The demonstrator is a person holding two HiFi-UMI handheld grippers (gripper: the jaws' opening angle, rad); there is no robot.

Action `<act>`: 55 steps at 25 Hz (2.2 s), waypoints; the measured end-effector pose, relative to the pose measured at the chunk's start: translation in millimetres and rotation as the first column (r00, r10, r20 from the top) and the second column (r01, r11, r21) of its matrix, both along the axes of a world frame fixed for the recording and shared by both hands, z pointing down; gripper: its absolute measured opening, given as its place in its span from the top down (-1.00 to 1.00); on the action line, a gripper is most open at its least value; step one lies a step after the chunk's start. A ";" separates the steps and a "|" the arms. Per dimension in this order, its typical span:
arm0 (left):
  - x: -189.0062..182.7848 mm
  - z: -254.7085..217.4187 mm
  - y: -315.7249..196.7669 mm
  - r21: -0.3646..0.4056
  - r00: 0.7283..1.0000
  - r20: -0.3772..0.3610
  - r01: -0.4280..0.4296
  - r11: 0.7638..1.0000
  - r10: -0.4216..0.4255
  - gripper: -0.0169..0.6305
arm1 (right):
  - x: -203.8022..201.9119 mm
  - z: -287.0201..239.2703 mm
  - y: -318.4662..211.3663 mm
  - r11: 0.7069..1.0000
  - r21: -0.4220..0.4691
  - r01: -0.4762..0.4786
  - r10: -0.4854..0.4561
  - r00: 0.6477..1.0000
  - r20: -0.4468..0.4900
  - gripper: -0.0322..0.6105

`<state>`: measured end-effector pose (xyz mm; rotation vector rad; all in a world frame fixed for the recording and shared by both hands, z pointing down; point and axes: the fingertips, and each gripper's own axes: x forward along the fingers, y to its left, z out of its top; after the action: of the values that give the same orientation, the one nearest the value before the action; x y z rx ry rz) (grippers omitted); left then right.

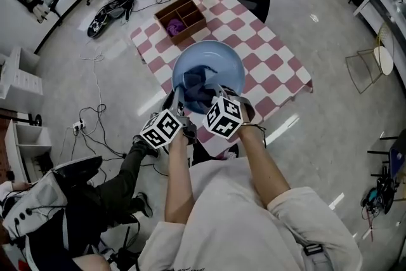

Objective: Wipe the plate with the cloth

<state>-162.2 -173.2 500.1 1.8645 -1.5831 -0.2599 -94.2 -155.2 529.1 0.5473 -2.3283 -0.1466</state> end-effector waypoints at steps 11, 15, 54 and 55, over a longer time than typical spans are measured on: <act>29.4 -2.9 -0.6 0.002 0.993 0.028 -0.118 0.993 0.118 0.85 | 14.1 -19.0 -17.7 0.992 0.050 -0.118 0.113 0.990 0.086 0.55; 36.3 -3.3 -0.2 0.004 0.988 0.038 -0.151 0.989 0.150 0.85 | 20.4 -23.1 -23.1 0.986 0.061 -0.155 0.148 0.983 0.109 0.55; 40.8 -7.9 -5.9 0.020 0.988 0.065 -0.143 0.989 0.142 0.84 | 121.4 -13.2 -68.4 0.883 0.024 -0.470 0.462 0.876 0.138 0.54; 36.8 -8.1 -5.7 0.023 0.990 0.054 -0.128 0.991 0.127 0.84 | 119.2 -12.1 -67.3 0.887 0.024 -0.461 0.455 0.881 0.131 0.54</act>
<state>-125.4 -178.9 491.9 1.9988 -1.4940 -0.1775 24.9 -222.5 517.0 1.1476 -2.2441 0.0507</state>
